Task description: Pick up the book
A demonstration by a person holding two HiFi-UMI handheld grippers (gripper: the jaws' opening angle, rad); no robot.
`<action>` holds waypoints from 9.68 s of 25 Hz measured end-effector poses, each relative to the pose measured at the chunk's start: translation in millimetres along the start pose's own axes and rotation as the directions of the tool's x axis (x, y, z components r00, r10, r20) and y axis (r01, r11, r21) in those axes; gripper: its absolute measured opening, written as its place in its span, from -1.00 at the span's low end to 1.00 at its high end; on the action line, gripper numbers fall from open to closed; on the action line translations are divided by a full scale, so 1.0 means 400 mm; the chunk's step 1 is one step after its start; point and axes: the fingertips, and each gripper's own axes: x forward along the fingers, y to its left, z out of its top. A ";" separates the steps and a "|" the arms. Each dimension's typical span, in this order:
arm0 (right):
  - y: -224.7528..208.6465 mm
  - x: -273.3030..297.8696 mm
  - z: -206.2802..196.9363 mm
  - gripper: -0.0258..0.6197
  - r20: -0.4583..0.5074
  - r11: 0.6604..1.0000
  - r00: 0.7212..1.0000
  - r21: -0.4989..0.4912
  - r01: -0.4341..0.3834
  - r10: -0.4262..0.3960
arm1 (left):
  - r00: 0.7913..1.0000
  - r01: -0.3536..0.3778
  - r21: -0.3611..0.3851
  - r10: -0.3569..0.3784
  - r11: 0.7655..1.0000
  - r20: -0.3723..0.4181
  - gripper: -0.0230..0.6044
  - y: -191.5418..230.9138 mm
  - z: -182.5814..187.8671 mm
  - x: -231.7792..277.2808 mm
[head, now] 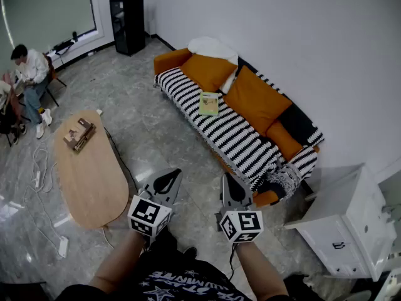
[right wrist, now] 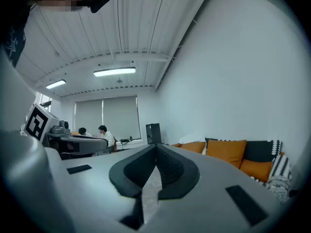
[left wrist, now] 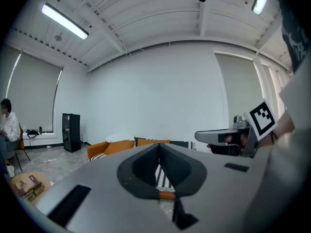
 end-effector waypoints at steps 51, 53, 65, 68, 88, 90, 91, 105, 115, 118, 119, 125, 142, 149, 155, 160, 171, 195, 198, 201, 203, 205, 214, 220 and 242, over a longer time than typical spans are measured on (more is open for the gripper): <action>-0.106 0.385 -0.099 -0.84 -0.120 0.989 0.989 0.109 0.095 -0.082 | 0.994 0.104 -0.032 -0.105 0.994 -0.021 -0.90 0.348 -0.036 0.289; -0.112 0.443 -0.093 -0.84 -0.122 0.988 0.988 0.114 0.108 -0.094 | 0.994 0.104 -0.037 -0.105 0.994 -0.019 -0.90 0.401 -0.026 0.314; -0.140 0.653 -0.077 -0.84 -0.112 0.984 0.986 0.108 0.139 -0.126 | 0.997 0.082 -0.036 -0.082 0.996 0.001 -0.90 0.623 0.006 0.401; -0.174 0.706 -0.086 -0.84 -0.113 0.985 0.986 0.109 0.132 -0.120 | 0.999 0.044 -0.053 -0.044 0.998 -0.002 -0.90 0.667 -0.001 0.428; -0.633 1.136 -0.093 -0.84 -0.170 0.984 0.985 0.175 0.027 0.004 | 0.993 -0.089 -0.052 0.085 0.995 -0.079 -0.90 0.754 0.032 0.979; -0.679 1.168 -0.089 -0.84 -0.175 0.984 0.984 0.177 0.021 0.011 | 0.992 -0.100 -0.058 0.094 0.993 -0.087 -0.90 0.763 0.033 1.033; -0.703 1.183 -0.089 -0.84 -0.179 0.984 0.984 0.179 0.019 0.013 | 0.991 -0.104 -0.062 0.098 0.993 -0.091 -0.90 0.764 0.031 1.061; -0.910 1.364 -0.150 -0.84 -0.263 0.977 0.963 0.212 -0.010 0.067 | 0.968 -0.217 -0.037 0.210 0.976 -0.137 -0.90 0.850 -0.016 1.294; -0.985 1.537 -0.203 -0.84 -0.307 0.969 0.952 0.234 0.085 -0.009 | 0.980 -0.133 -0.075 0.119 0.988 -0.162 -0.90 0.992 -0.086 1.499; -1.009 1.611 -0.214 -0.84 -0.323 0.971 0.946 0.211 0.114 -0.041 | 0.982 -0.059 -0.068 0.046 0.996 -0.186 -0.90 1.032 -0.104 1.594; -1.018 1.636 -0.219 -0.84 -0.329 0.971 0.943 0.205 0.124 -0.051 | 0.980 -0.037 -0.063 0.024 0.997 -0.196 -0.90 1.045 -0.111 1.627; -1.069 1.763 -0.284 -0.84 -0.356 0.966 0.929 0.188 0.178 -0.102 | 0.969 0.057 -0.054 -0.068 0.997 -0.237 -0.90 1.115 -0.187 1.784; -1.185 1.877 -0.767 -0.84 -0.565 0.935 0.815 0.206 0.289 -0.127 | 0.892 0.079 -0.124 -0.126 0.989 -0.435 -0.90 1.202 -0.662 1.995; -1.215 1.856 -0.907 -0.84 -0.642 0.916 0.756 0.217 0.338 -0.126 | 0.849 0.069 -0.171 -0.148 0.983 -0.507 -0.90 1.190 -0.806 2.003; -1.253 1.857 -1.030 -0.81 -0.693 0.907 0.714 0.235 0.350 -0.096 | 0.813 0.110 -0.192 -0.199 0.975 -0.547 -0.90 1.141 -0.907 2.019; -1.270 1.870 -1.106 -0.30 -0.732 0.889 0.681 0.309 0.338 -0.004 | 0.793 0.122 -0.217 -0.226 0.969 -0.565 -0.90 1.113 -0.954 2.038; -1.256 1.891 -1.258 -0.10 -0.792 0.851 0.578 0.431 0.299 0.197 | 0.766 0.138 -0.215 -0.242 0.967 -0.596 -0.90 1.120 -1.054 2.086; -1.166 1.886 -1.284 -0.21 -0.676 0.705 0.572 0.673 0.224 0.464 | 0.722 0.178 -0.193 -0.262 0.965 -0.641 -0.90 1.107 -1.100 2.017; -1.154 1.879 -1.274 -0.31 -0.638 0.661 0.586 0.718 0.217 0.500 | 0.717 0.179 -0.185 -0.257 0.966 -0.648 -0.90 1.107 -1.107 2.018; -1.155 1.881 -1.244 -0.36 -0.608 0.627 0.599 0.749 0.213 0.521 | 0.720 0.168 -0.183 -0.248 0.969 -0.648 -0.90 1.106 -1.090 2.025; -1.153 1.886 -1.211 -0.39 -0.587 0.613 0.611 0.764 0.202 0.531 | 0.726 0.164 -0.178 -0.241 0.970 -0.644 -0.90 1.106 -1.070 2.025; -1.141 1.894 -1.176 -0.42 -0.573 0.604 0.629 0.772 0.198 0.526 | 0.731 0.158 -0.177 -0.235 0.972 -0.640 -0.90 1.111 -1.053 2.013; -1.092 1.943 -1.112 -0.43 -0.712 0.794 0.526 0.599 0.108 0.466 | 0.740 0.114 -0.192 -0.212 0.975 -0.638 -0.90 1.126 -1.025 2.004; -1.092 1.953 -1.086 -0.45 -0.696 0.773 0.533 0.623 0.116 0.481 | 0.744 0.090 -0.196 -0.197 0.976 -0.638 -0.90 1.113 -1.018 2.005; -1.140 1.845 -0.723 -0.46 -0.420 0.558 0.804 0.819 0.137 0.420 | 0.847 0.028 -0.185 -0.121 0.982 -0.518 -0.90 1.147 -0.708 1.917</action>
